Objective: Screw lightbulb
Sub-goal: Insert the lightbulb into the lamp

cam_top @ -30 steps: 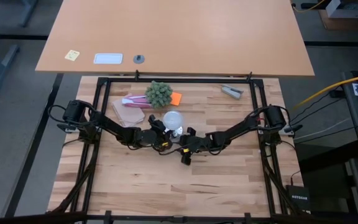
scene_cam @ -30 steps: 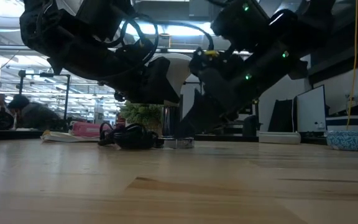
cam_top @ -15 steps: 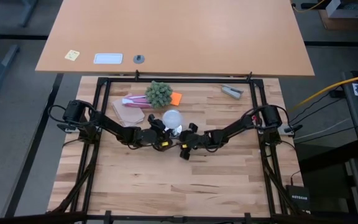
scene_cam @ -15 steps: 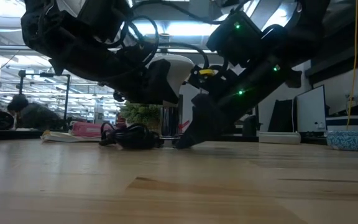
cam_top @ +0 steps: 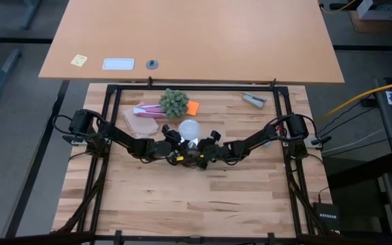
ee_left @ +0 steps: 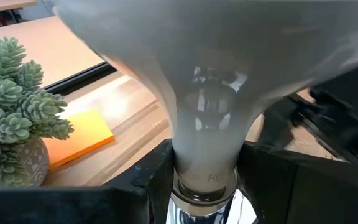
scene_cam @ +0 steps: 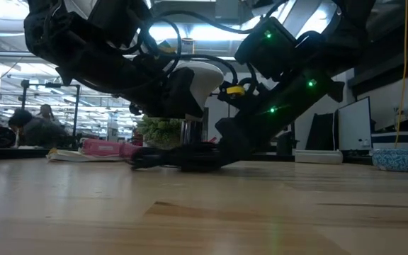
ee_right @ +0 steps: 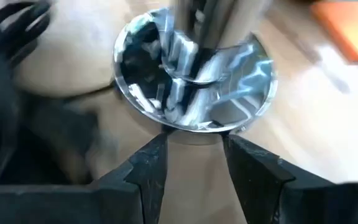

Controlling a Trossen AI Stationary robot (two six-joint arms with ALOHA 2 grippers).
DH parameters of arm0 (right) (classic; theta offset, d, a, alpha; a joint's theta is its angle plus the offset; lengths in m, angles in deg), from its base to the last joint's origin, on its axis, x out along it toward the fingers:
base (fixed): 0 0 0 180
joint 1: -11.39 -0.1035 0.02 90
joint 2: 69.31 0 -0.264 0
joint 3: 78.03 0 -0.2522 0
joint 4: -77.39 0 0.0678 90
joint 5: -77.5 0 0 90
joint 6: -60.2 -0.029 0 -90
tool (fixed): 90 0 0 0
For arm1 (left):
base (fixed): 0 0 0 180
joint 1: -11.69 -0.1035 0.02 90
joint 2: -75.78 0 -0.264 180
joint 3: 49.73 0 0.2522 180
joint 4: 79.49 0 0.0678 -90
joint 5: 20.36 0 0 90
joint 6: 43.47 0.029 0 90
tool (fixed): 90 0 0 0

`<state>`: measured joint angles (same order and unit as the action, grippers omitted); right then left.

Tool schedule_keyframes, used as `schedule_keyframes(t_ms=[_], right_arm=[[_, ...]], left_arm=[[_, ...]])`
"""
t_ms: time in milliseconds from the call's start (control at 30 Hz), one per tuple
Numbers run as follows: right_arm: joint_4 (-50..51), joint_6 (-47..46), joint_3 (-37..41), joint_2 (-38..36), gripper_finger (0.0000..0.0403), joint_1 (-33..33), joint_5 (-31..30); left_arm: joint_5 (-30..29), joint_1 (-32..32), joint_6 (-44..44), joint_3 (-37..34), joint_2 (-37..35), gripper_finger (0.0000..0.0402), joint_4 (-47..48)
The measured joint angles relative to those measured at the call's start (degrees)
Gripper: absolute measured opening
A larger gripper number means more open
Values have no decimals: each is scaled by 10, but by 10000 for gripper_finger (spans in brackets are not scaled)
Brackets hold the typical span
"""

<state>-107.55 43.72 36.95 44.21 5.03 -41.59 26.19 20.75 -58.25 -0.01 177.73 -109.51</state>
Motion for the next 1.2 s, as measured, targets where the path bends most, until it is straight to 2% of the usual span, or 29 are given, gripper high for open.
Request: schedule_keyframes(t_ms=[400, 767, 967, 1200], right_arm=[[21, 2, 0, -5, 168, 0, -18], [107, 4, 0, -71, 168, 0, -16], [111, 2, 0, -95, 168, 0, 44], [78, -41, 0, -99, 168, -5, 206]], left_arm=[[2, 0, -1, 0, 0, 150, 0], [9, 1, -7, 0, 0, 150, 4], [6, 1, -16, 0, 0, 150, 9], [4, 1, -17, 0, 0, 150, 11]])
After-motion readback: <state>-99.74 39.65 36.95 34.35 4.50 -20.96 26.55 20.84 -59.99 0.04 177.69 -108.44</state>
